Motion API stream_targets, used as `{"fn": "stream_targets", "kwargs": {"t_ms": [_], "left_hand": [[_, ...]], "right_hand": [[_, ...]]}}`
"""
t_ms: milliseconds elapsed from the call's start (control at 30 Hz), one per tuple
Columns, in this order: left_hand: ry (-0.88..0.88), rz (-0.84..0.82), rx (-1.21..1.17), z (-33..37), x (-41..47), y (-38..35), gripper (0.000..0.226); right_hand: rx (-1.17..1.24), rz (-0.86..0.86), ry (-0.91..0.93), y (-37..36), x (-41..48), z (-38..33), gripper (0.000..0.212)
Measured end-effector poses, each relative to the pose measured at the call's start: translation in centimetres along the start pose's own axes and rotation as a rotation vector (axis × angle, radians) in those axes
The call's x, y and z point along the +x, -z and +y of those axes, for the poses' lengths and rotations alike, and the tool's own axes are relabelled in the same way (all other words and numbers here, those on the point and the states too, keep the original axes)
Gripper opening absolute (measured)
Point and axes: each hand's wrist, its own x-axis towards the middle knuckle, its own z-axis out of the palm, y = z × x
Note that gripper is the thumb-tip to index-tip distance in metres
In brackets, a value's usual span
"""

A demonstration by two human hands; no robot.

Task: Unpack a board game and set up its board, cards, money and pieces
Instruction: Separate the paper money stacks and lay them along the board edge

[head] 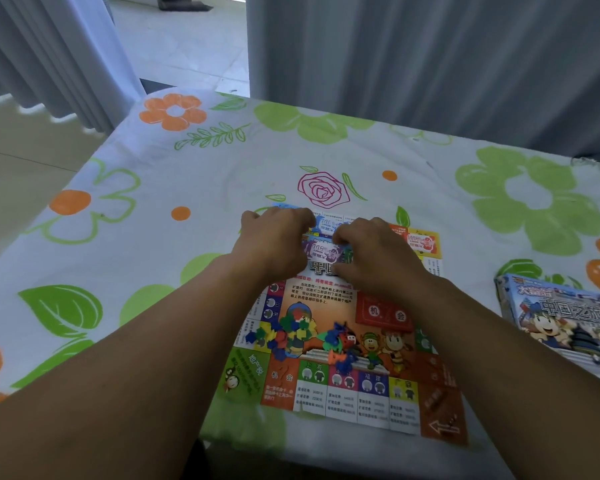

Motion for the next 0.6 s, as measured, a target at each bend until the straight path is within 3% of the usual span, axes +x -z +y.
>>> {"fn": "stream_targets", "kwargs": {"t_ms": [600], "left_hand": [[0.031, -0.03, -0.032, 0.7, 0.34, -1.11, 0.032]], "right_hand": [[0.066, 0.025, 0.053, -0.21, 0.04, -0.3, 0.019]]}}
